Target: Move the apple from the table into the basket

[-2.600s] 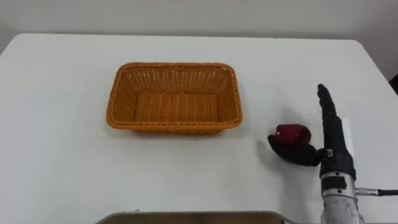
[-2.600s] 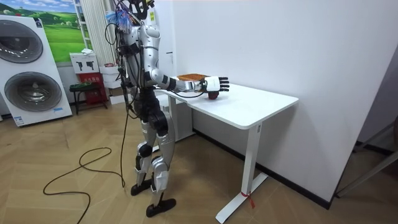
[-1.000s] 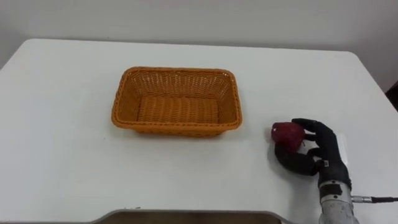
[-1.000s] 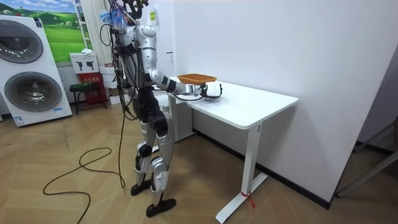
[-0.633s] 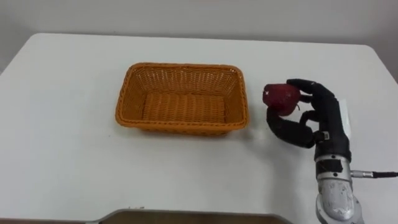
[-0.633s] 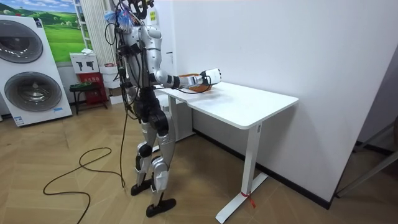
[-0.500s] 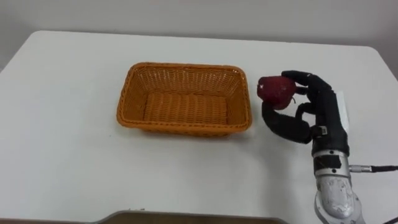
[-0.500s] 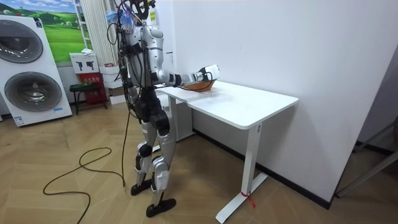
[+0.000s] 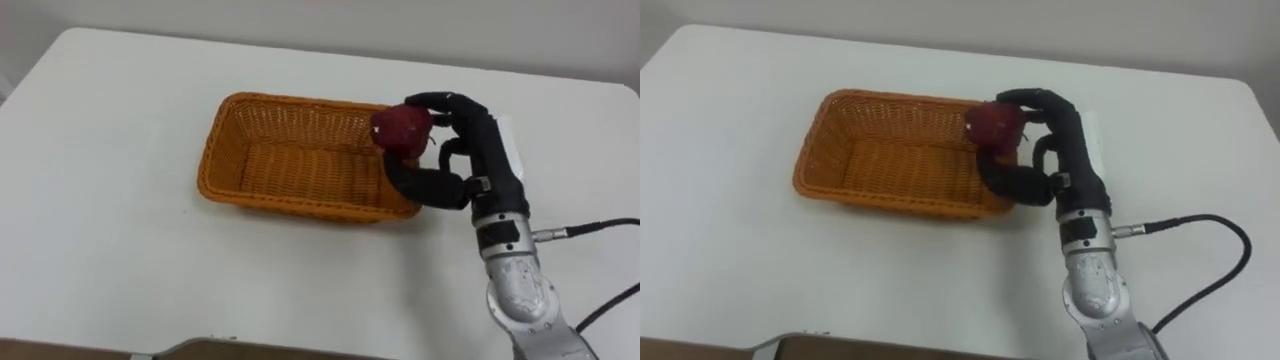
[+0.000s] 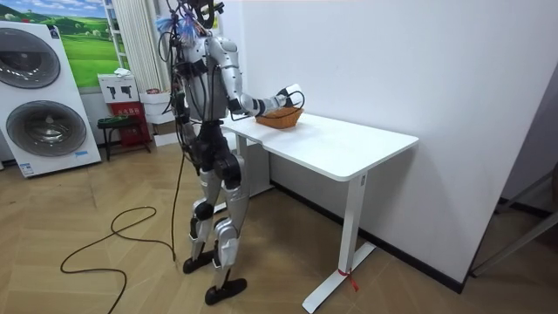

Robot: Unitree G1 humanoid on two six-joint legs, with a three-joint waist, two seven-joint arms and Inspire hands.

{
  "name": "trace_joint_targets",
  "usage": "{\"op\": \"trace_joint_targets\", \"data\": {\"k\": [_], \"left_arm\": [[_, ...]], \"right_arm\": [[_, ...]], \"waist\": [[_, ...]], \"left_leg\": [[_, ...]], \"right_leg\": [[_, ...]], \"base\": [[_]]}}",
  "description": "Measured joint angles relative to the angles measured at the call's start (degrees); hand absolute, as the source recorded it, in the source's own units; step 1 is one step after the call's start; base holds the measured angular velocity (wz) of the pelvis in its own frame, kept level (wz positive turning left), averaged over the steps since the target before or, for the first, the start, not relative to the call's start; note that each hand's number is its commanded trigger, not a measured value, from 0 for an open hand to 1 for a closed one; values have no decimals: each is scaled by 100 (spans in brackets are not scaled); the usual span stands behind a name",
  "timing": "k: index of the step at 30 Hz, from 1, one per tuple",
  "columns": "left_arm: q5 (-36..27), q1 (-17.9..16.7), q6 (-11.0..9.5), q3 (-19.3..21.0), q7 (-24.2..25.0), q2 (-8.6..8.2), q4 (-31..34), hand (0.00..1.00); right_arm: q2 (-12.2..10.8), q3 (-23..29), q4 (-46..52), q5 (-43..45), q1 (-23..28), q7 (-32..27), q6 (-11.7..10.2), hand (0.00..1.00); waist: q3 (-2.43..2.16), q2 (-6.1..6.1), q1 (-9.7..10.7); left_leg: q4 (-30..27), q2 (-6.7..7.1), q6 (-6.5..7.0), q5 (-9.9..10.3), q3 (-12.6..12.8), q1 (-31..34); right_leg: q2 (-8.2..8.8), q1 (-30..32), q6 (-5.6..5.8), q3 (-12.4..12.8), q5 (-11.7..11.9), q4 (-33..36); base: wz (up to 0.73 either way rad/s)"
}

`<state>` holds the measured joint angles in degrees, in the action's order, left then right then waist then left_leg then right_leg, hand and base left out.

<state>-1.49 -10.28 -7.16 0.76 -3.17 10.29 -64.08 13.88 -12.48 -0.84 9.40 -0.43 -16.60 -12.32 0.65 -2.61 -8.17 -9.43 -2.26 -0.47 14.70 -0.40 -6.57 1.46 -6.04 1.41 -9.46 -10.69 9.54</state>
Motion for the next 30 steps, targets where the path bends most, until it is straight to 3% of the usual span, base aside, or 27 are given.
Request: {"op": "trace_joint_targets", "data": {"k": [2,3,4,5,6,7,8,9,10,11,14,18,20,23,26,30], "left_arm": [[-2,17,25,18,13,0,2,0],[-1,32,58,18,28,-2,4,0],[11,32,65,29,36,7,9,0],[44,39,66,55,38,45,12,0],[221,49,75,235,35,88,-1,0],[250,17,100,299,29,75,-20,0],[245,-31,112,290,39,76,-28,0],[241,24,133,219,49,56,3,0],[230,79,140,202,46,50,19,0],[222,87,141,177,32,62,85,0],[232,67,189,184,50,11,109,0],[224,67,198,259,163,-28,113,0],[224,62,198,280,162,-28,112,0],[227,67,199,299,162,-46,107,0],[223,31,207,300,156,-52,103,0],[217,-44,210,300,92,-54,94,0]], "right_arm": [[0,0,0,-27,-134,61,23,0],[0,0,0,-28,-176,75,59,0],[-17,-2,0,-22,-192,116,77,0],[-45,-12,1,-15,-214,130,85,0],[-48,-147,-8,-25,-353,150,125,0],[-9,-207,-4,-23,-383,154,149,0],[-20,-259,-6,-25,-410,171,200,0],[-21,-190,-28,-16,-410,164,209,0],[-17,-124,-72,-15,-418,168,218,0],[-41,-85,-152,-4,-429,178,253,0],[-16,-73,-196,22,-463,312,259,0],[-15,-72,-204,14,-463,311,258,0],[-10,-72,-204,7,-457,311,258,0],[-2,-71,-204,-12,-453,311,258,0],[-2,-14,-204,-45,-412,299,256,0],[1,186,-206,-265,-403,54,240,0]], "waist": [[-7,-10,-6],[-2,2,-9],[24,52,-74],[14,29,-124],[32,-55,-168],[4,-60,-117],[-4,-91,25],[4,-93,98],[10,-121,74],[12,-218,-10],[28,-170,-134],[74,-89,-151],[73,-72,-149],[38,-45,-133],[-46,-22,-107],[-62,-47,51]], "left_leg": [[0,1,6,-4,-119,-26],[1,-12,21,-16,-340,-68],[0,-64,25,-20,-723,-118],[-5,-131,24,-20,-931,-115],[-59,-171,-4,-2,-1048,-50],[-176,-180,-89,24,-941,41],[-285,-187,-209,41,-559,221],[-84,-101,-161,-8,-276,409],[-9,-59,-2,-235,-141,553],[45,10,31,-545,156,643],[73,99,50,-586,148,489],[74,220,78,-584,159,502],[71,251,97,-585,160,503],[69,279,144,-584,175,497],[61,290,157,-588,200,472],[51,300,167,-593,201,408]], "right_leg": [[-5,11,-1,-15,-1,44],[-26,91,-4,-13,-14,195],[-99,226,-91,40,-129,337],[-259,319,-137,229,-104,181],[-533,484,-474,460,355,-343],[-502,423,-470,269,486,-315],[-440,373,-492,289,522,-275],[-385,303,-484,435,518,-282],[-332,285,-454,539,499,-272],[-238,264,-358,624,433,-243],[-167,268,-244,400,362,-188],[-114,209,-203,179,336,-188],[-84,206,-190,142,303,-183],[-63,208,-186,142,279,-176],[-50,191,-186,136,279,-165],[-48,122,-187,156,279,-148]], "base": [[12],[0],[-15],[-45],[-32],[-3],[51],[57],[44],[19],[5],[5],[0],[-2],[-5],[0]]}}
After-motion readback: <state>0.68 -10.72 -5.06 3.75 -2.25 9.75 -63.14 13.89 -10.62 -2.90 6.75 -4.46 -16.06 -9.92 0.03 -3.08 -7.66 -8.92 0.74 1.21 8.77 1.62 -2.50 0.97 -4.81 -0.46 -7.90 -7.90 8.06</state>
